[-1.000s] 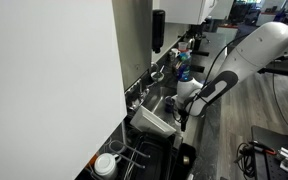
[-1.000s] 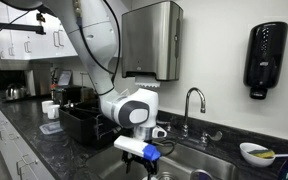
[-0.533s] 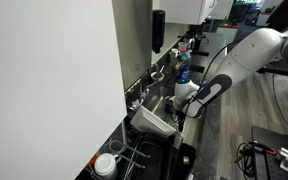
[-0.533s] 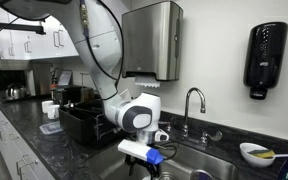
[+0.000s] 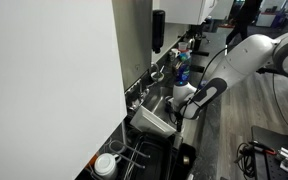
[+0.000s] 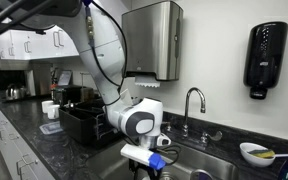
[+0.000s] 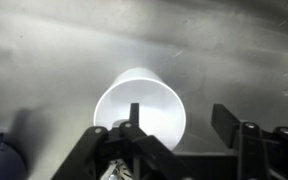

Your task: Pick the cups from the sink and put them in the rack

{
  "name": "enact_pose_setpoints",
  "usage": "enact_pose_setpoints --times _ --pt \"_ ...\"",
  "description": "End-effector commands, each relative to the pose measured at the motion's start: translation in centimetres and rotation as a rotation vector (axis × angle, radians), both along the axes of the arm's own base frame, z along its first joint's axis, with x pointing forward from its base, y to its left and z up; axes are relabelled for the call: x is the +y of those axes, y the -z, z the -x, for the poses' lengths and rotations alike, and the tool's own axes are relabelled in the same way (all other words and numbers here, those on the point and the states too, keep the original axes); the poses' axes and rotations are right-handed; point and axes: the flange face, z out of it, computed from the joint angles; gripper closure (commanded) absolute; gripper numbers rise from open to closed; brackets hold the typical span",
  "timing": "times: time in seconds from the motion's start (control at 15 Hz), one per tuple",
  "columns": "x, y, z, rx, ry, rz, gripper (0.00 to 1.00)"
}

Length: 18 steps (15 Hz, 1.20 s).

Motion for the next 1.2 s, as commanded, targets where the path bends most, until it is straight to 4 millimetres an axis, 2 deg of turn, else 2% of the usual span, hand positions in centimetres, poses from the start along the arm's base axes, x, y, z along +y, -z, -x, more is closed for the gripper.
enact_pose_setpoints --times 0.0,0.4,0.6,0.8,1.13 --pt "-0.6 0.6 -0.5 0.000 0.010 -0.004 0.55" --pt "-1.0 0.2 -0.4 -0.003 0.028 0.004 0.96" --pt "-1.1 -1.0 -0.4 -0.017 0.044 0.022 1.00" --pt "-1.0 -4.4 0.1 -0.019 0.051 0.066 0.99" --pt "0.9 -12.8 1.4 -0.034 0.034 0.084 0.99"
